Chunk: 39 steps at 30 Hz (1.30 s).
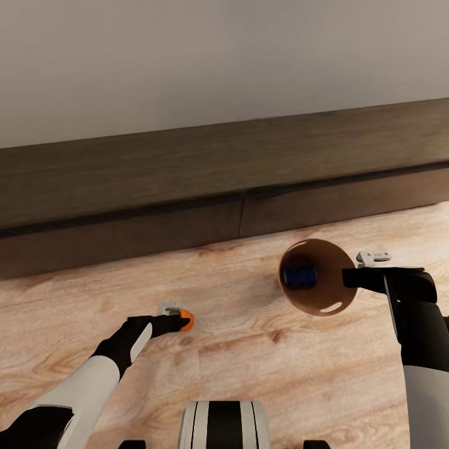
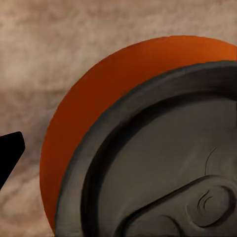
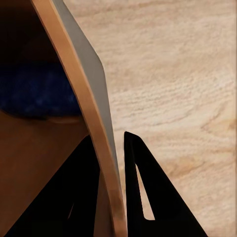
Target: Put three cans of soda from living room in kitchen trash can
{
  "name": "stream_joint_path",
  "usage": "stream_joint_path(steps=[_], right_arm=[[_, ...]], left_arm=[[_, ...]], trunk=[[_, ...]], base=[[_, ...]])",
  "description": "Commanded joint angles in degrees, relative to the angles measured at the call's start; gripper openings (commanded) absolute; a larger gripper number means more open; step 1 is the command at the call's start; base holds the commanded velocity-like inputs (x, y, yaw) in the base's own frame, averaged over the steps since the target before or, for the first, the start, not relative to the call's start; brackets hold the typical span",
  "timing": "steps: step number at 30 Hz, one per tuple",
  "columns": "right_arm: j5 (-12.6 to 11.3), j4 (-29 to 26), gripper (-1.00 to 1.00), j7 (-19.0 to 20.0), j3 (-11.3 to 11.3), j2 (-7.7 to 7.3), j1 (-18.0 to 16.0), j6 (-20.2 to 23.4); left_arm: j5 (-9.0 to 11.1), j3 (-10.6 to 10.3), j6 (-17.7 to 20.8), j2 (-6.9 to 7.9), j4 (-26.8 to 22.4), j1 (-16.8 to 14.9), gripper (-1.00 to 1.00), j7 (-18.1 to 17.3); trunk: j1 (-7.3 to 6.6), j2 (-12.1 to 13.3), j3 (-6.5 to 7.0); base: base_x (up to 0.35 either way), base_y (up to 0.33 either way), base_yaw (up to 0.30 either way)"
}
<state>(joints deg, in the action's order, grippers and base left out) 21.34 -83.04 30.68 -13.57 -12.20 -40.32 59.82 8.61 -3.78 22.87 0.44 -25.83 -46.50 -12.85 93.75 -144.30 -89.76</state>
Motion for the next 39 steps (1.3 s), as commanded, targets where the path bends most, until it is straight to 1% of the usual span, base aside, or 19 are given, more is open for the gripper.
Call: stream_joint_path(steps=[1,12,18,30,31,39], right_arm=[[-1.0,0.0,-1.00,0.2,0.0,-0.01,0.0,0.2],[-1.3,-0.1,-1.00,0.4,0.0,-0.01,0.0,0.2],[-1.5,-2.1,-1.00,0.4,0.0,-0.02,0.1,0.2],[-1.5,-2.6,-1.00,0.4,-0.1,-0.02,0.1,0.2],[-1.5,-2.6,-1.00,0.4,0.0,-0.02,0.1,0.2],[-1.5,-2.7,-1.00,0.4,0.0,-0.02,0.1,0.2]], left_arm=[[0.0,0.0,0.0,0.00,0.0,0.0,1.00,0.0],[0.0,0.0,0.0,-0.13,0.1,0.0,1.00,0.0],[0.0,0.0,0.0,-0.25,0.0,0.0,1.00,0.0],[0.0,-0.2,-0.3,-0.26,0.0,0.0,1.00,0.0],[0.0,-0.5,-0.6,-0.26,0.0,0.0,-1.00,0.0],[0.1,-1.0,-1.4,-0.26,0.0,0.0,-1.00,-0.1]], trunk=[[0.01,0.0,-0.22],[0.30,-0.2,-2.57],[0.30,-0.2,-2.11],[0.30,-0.2,-1.03],[0.30,-0.2,-0.94],[0.30,-0.2,-0.20]], base=[[0.000,0.000,0.000],[0.000,0.000,0.000],[0.000,0.000,0.000],[0.000,0.000,0.000],[0.000,0.000,0.000],[0.000,0.000,0.000]])
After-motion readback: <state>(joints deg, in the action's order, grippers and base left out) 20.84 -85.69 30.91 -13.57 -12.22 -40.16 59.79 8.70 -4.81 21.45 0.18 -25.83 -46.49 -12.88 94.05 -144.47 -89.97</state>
